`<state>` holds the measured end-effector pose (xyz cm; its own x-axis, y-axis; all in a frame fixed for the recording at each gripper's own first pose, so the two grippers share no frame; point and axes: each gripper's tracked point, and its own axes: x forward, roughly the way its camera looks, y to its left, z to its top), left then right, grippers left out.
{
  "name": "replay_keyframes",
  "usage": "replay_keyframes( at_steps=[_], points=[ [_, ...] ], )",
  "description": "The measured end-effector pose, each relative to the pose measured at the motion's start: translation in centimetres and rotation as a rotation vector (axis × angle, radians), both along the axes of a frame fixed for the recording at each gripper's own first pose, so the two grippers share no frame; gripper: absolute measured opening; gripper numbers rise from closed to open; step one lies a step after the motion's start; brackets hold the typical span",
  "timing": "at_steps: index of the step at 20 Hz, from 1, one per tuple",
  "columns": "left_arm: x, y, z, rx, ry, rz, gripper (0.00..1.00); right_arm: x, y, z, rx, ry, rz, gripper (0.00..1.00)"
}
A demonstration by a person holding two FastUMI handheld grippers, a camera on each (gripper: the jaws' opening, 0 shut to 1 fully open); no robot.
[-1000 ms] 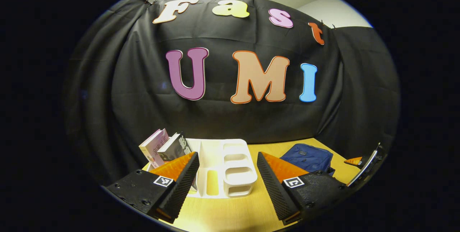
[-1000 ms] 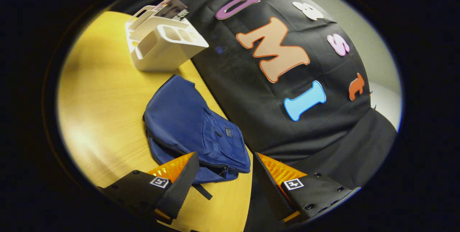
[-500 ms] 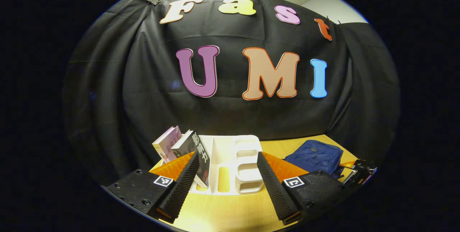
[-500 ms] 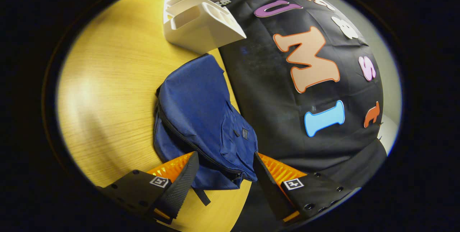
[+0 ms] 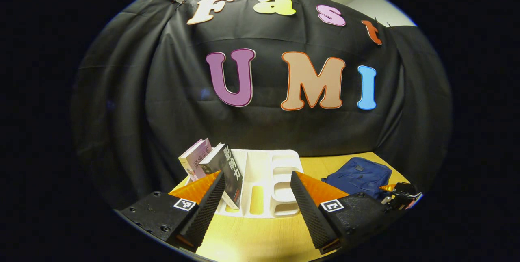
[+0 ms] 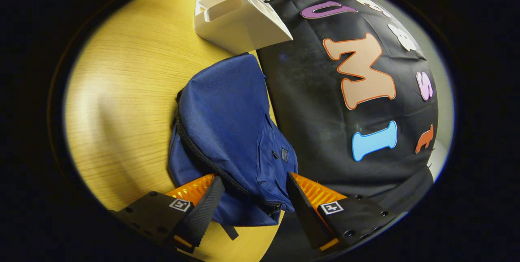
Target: Open the schoolbag, grab two books from the bookshelf and put them into the schoolbag.
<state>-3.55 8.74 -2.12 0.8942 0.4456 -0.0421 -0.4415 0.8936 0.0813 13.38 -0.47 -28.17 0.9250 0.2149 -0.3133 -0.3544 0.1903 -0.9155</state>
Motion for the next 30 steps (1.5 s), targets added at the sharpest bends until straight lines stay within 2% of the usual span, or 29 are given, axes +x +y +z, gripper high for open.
replay_keyframes(
  at_steps=[1, 2, 3, 6, 11, 14, 15, 16, 20, 22, 23, 24, 30],
  points=[
    [-0.2, 0.0, -0.1, 0.001, 0.001, 0.003, 0.95, 0.3, 0.3, 0.0, -0.002, 0.0, 0.002, 0.91],
    [-0.2, 0.0, -0.1, 0.001, 0.003, 0.005, 0.95, 0.7, 0.7, 0.1, -0.002, -0.003, 0.009, 0.98],
    [-0.3, -0.1, -0.2, 0.001, 0.005, 0.007, 0.95, 1.3, 1.2, 0.0, -0.008, -0.005, 0.014, 0.89],
    [-0.5, -0.2, -0.3, 0.005, 0.011, 0.015, 0.95, 2.2, 2.1, -1.1, -0.016, 0.007, 0.016, 0.86],
    [-1.2, -0.1, -0.8, 0.001, 0.02, 0.031, 0.95, 2.5, 3.3, -2.3, -0.012, 0.04, 0.03, 0.47],
    [-1.1, -0.1, -0.7, 0.002, 0.024, 0.037, 0.95, 2.6, 3.5, -1.8, -0.009, 0.013, 0.032, 0.07],
    [-1.0, -0.1, -0.6, 0.003, 0.024, 0.036, 0.95, 2.2, 3.3, -1.4, -0.013, 0.002, 0.029, 0.12],
    [-1.1, -0.1, -0.7, 0.004, 0.025, 0.037, 0.95, 2.4, 3.5, -1.5, -0.015, 0.001, 0.029, 0.03],
    [-1.0, -0.1, -0.7, 0.008, 0.028, 0.036, 0.95, 2.7, 3.6, -0.9, -0.011, 0.0, 0.028, 0.07],
    [-0.8, 0.1, -0.5, 0.01, 0.021, 0.042, 0.95, 2.7, 3.6, -0.5, -0.012, -0.004, 0.027, 0.04],
    [-0.9, 0.1, -0.5, 0.009, 0.019, 0.044, 0.95, 2.7, 3.6, -0.2, -0.008, -0.008, 0.028, 0.07],
    [-0.9, 0.2, -0.6, 0.009, 0.019, 0.05, 0.95, 2.8, 3.6, 0.1, -0.002, -0.005, 0.027, 0.06],
    [-0.8, 2.6, -0.4, 0.009, 0.025, 0.108, 0.95, 3.0, 3.3, 1.9, 0.1, 0.048, -0.025, 0.06]
  ],
)
